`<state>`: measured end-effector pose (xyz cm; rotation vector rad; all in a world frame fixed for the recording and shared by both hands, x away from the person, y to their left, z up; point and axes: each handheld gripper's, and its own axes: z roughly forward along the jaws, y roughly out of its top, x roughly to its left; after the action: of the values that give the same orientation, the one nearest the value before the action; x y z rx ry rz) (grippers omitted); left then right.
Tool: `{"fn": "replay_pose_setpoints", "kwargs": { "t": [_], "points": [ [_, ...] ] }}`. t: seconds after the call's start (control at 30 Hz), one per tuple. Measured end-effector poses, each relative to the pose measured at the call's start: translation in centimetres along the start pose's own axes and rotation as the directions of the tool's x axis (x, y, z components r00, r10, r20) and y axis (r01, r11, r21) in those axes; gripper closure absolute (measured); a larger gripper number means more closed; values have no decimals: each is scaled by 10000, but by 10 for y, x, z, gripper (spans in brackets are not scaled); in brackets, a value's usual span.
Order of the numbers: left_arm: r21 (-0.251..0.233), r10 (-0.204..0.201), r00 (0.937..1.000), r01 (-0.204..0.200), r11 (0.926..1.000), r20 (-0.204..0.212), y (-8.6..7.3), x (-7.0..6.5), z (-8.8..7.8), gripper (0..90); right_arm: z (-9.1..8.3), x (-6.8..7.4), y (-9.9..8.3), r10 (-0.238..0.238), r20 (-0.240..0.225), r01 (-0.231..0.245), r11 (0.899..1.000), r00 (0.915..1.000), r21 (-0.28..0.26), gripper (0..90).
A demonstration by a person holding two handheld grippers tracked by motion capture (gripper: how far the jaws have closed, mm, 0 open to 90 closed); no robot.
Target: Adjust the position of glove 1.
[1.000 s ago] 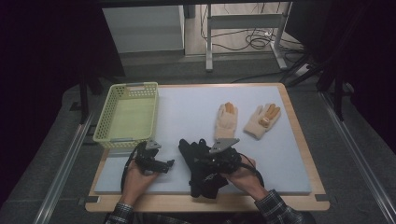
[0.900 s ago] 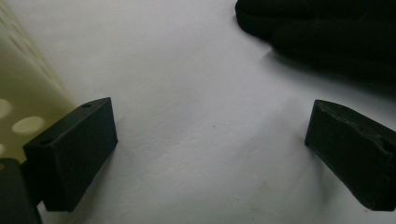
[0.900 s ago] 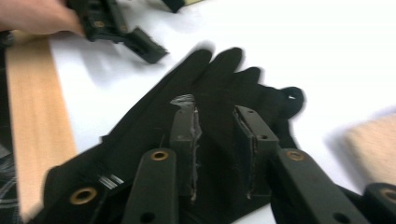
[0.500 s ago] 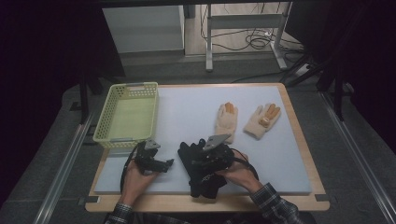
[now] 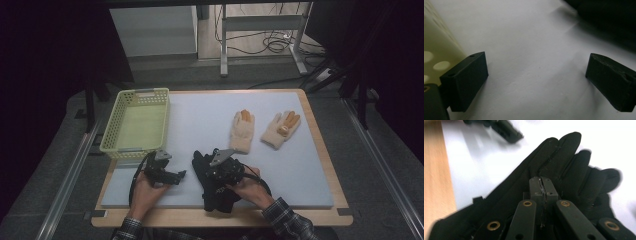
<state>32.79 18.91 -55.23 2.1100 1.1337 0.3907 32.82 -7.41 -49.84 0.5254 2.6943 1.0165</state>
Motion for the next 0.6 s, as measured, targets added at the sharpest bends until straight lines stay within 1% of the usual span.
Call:
{"fn": "replay_pose_setpoints", "kwargs": {
  "t": [0.03,0.1,0.2,0.23,0.27,0.3,0.33,0.37,0.4,0.43,0.47,0.5,0.53,0.57,0.6],
  "points": [
    [40,46,10000,-46,10000,3,0,0,0,41,-9,2,3,255,210,-253,9996,9995,-106,887],
    [32,42,10000,-42,10000,1,0,0,0,41,-20,4,6,428,487,-420,9990,9979,-173,886],
    [37,42,10000,-42,10000,3,0,0,0,41,-32,10,9,749,877,-735,9971,9933,-192,887],
    [37,42,10000,-42,10000,3,0,0,0,41,-32,10,9,749,877,-735,9971,9933,-192,887],
    [30,49,10000,-49,10000,3,0,0,0,41,-38,13,10,1006,1175,-995,9949,9880,-154,887],
    [30,49,10000,-49,10000,3,0,0,0,41,-38,13,10,1006,1175,-995,9949,9880,-154,887],
    [29,52,10000,-52,10000,0,0,0,0,41,-41,18,12,1429,1478,-1421,9897,9786,-161,887],
    [29,52,10000,-52,10000,0,0,0,0,41,-41,18,12,1429,1478,-1421,9897,9786,-161,887],
    [25,50,10000,-50,10000,-2,0,0,0,41,-41,23,12,1763,1624,-1747,9843,9708,-240,887],
    [25,50,10000,-50,10000,-2,0,0,0,41,-41,23,12,1763,1624,-1747,9843,9708,-240,887],
    [32,51,10000,-51,10000,-3,0,0,0,41,-36,26,12,2083,1750,-2035,9780,9623,-455,886],
    [32,49,10000,-49,10000,-4,0,0,0,41,-36,26,12,2083,1750,-2035,9780,9623,-455,886],
    [30,51,10000,-51,10000,-6,0,0,0,41,-27,23,9,2275,1797,-2229,9738,9571,-459,881],
    [30,51,10000,-51,10000,-6,0,0,0,41,-27,23,9,2275,1797,-2229,9738,9571,-459,881],
    [-18,-8,10000,8,10000,-12,0,0,0,41,-17,18,3,2396,1692,-2350,9708,9560,-472,855]
  ]
}}
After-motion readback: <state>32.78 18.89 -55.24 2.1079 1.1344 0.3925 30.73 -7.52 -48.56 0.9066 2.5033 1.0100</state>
